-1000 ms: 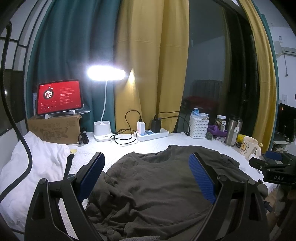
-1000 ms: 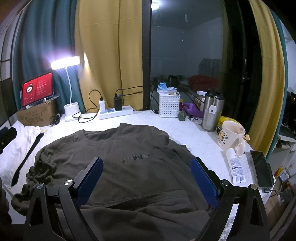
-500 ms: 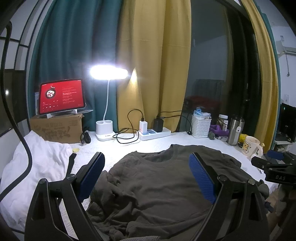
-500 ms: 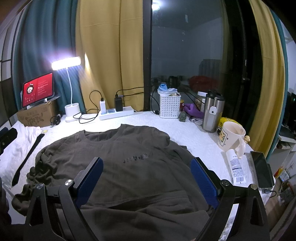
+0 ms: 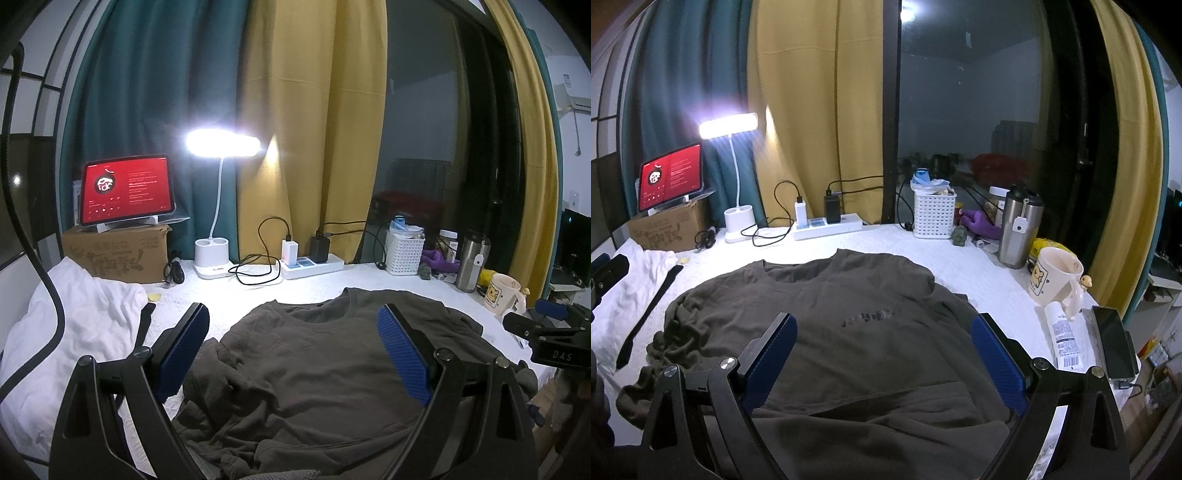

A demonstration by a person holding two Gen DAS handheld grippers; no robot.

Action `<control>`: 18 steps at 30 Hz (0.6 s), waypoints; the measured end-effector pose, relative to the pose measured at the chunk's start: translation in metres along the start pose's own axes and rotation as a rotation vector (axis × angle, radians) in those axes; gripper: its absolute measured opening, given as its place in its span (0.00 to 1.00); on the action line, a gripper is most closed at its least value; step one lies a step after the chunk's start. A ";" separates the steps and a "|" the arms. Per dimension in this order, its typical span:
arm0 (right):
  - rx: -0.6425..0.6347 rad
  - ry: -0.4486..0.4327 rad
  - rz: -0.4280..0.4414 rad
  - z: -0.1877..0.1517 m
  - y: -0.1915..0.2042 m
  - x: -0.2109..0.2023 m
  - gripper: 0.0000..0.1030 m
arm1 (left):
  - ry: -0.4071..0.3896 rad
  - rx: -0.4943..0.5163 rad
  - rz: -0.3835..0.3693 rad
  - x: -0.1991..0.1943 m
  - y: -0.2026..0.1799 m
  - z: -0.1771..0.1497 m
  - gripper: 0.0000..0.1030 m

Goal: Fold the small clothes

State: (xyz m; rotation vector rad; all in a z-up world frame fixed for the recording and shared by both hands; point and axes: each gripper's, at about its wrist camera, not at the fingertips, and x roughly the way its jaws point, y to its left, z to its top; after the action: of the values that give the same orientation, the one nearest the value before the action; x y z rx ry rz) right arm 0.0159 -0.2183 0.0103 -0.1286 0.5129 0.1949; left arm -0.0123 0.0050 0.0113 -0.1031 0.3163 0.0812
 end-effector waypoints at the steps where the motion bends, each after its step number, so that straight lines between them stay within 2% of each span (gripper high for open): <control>1: 0.000 0.000 0.000 0.000 0.000 0.000 0.93 | 0.000 0.001 0.000 0.000 0.000 0.000 0.89; 18: 0.000 0.002 0.000 0.000 0.001 0.000 0.93 | 0.015 -0.022 0.010 0.001 0.006 0.003 0.89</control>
State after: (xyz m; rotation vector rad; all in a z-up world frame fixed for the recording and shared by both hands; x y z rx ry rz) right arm 0.0157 -0.2170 0.0104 -0.1284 0.5146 0.1950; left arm -0.0106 0.0116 0.0132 -0.1243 0.3308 0.0937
